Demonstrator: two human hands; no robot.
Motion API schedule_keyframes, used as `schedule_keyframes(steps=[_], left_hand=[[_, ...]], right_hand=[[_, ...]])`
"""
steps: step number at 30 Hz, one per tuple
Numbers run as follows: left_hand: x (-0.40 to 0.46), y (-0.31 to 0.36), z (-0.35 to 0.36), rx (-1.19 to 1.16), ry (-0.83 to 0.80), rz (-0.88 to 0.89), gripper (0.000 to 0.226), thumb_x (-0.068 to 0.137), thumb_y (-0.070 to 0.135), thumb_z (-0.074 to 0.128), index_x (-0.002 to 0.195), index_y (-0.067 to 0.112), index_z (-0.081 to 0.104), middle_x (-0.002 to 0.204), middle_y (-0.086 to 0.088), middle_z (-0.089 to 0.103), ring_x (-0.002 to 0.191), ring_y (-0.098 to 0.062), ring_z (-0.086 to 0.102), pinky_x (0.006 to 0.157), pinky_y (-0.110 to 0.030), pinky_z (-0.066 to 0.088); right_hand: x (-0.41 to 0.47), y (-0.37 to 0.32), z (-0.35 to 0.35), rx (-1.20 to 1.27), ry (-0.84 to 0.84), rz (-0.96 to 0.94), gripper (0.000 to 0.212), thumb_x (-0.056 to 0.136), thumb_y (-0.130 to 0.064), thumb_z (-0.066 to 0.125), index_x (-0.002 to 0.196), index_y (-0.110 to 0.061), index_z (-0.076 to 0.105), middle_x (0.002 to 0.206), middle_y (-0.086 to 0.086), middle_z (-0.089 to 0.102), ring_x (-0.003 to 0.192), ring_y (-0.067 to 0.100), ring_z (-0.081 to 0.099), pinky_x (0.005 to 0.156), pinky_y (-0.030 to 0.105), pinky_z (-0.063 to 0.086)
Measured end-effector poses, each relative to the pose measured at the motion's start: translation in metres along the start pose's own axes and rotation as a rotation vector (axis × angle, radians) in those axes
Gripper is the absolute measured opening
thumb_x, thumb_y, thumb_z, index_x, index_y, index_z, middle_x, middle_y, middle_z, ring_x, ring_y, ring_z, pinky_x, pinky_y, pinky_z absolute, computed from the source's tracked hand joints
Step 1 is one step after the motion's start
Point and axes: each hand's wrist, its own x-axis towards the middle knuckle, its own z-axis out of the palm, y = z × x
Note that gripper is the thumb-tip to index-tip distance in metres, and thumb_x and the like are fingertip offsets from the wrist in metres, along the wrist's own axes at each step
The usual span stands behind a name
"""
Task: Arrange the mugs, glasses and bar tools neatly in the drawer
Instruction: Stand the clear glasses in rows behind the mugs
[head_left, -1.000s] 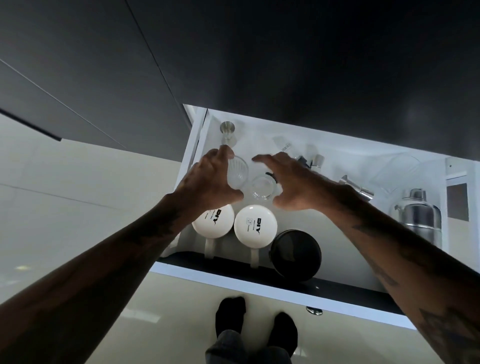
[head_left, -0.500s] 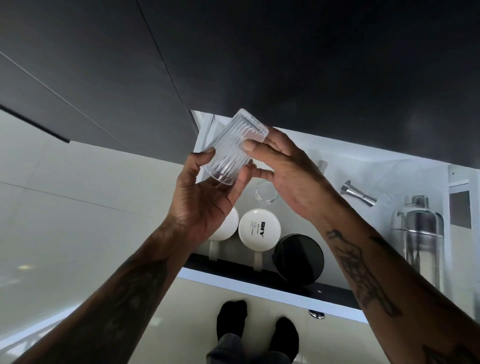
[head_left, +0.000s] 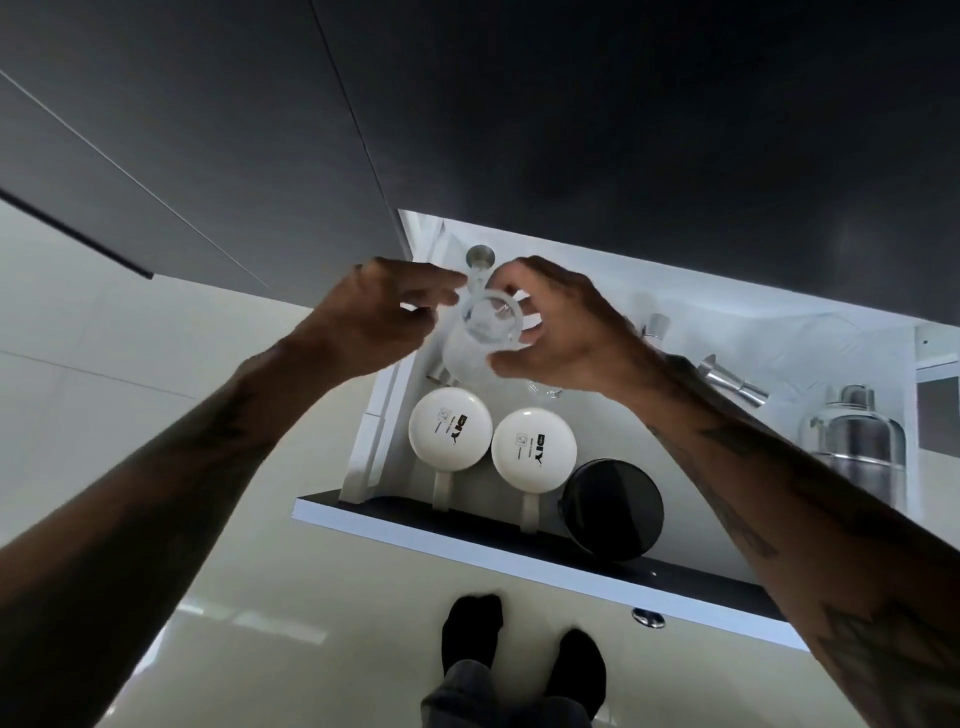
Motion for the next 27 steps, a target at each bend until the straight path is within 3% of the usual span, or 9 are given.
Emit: schedule_keyframes(steps=[2,6,9,14,17,20,25,27], left_hand=[[0.012,-0.005,0.011,0.277,-0.008,0.047,0.039,0.091,0.0,0.055,0.126,0.013,0.064,0.13,-0.004,0.066,0.118,-0.021,0.061,0.097,-0.027,0.045],[0.038,-0.017,0.029,0.943,-0.086,0.381,0.029,0.088,0.01,0.058,0.115,0.011,0.069,0.118,-0.009,0.069,0.116,-0.027,0.055,0.102,-0.043,0.035],[0.054,-0.025,0.039,1.21,-0.156,0.456,0.025,0.086,0.014,0.063,0.11,0.009,0.069,0.116,-0.01,0.069,0.116,-0.027,0.056,0.108,-0.049,0.028],[0.065,-0.037,0.06,1.4,-0.284,0.403,0.05,0.074,0.038,0.08,0.119,0.02,0.064,0.123,-0.003,0.068,0.125,-0.023,0.053,0.117,-0.049,0.017],[0.066,-0.038,0.066,1.465,-0.151,0.295,0.023,0.085,0.05,0.066,0.105,0.039,0.068,0.102,0.023,0.072,0.113,0.005,0.056,0.113,-0.034,0.02],[0.074,-0.045,0.074,1.365,-0.34,0.313,0.044,0.073,0.037,0.079,0.111,0.021,0.064,0.106,0.002,0.072,0.111,-0.02,0.06,0.112,-0.046,0.021],[0.072,-0.036,0.066,1.374,-0.178,0.394,0.049,0.075,0.028,0.077,0.118,0.012,0.061,0.114,-0.008,0.068,0.11,-0.027,0.06,0.106,-0.047,0.032],[0.068,-0.036,0.06,1.437,-0.083,0.454,0.052,0.075,0.028,0.075,0.119,0.007,0.059,0.109,-0.009,0.068,0.102,-0.026,0.062,0.096,-0.041,0.043]], right_hand=[[0.005,0.007,0.011,-0.165,-0.095,-0.023,0.055,0.061,-0.024,0.08,0.108,-0.013,0.055,0.112,0.006,0.059,0.094,0.029,0.059,0.073,0.037,0.051],[0.012,0.013,0.021,-0.288,-0.19,-0.012,0.062,0.063,-0.025,0.081,0.117,-0.015,0.053,0.112,0.008,0.06,0.096,0.028,0.058,0.074,0.029,0.037],[0.014,0.017,0.022,-0.347,-0.211,-0.03,0.06,0.066,-0.025,0.079,0.118,-0.013,0.052,0.108,0.01,0.06,0.095,0.029,0.057,0.073,0.028,0.031],[0.012,0.023,0.027,-0.41,-0.264,-0.077,0.058,0.072,-0.024,0.077,0.122,-0.009,0.051,0.11,0.011,0.059,0.094,0.026,0.055,0.073,0.025,0.028],[0.015,0.026,0.032,-0.421,-0.28,-0.069,0.064,0.073,-0.024,0.075,0.128,-0.008,0.046,0.115,0.012,0.058,0.101,0.03,0.059,0.075,0.027,0.033],[0.017,0.027,0.035,-0.431,-0.278,-0.059,0.069,0.072,-0.025,0.076,0.129,-0.005,0.042,0.117,0.012,0.058,0.1,0.031,0.06,0.075,0.027,0.034],[0.016,0.022,0.024,-0.358,-0.37,0.04,0.078,0.07,-0.021,0.079,0.134,-0.012,0.036,0.125,0.011,0.056,0.108,0.031,0.059,0.084,0.032,0.045],[0.01,0.017,0.009,-0.261,-0.345,0.116,0.084,0.071,-0.019,0.076,0.141,-0.021,0.03,0.135,0.011,0.052,0.119,0.03,0.055,0.094,0.035,0.046]])
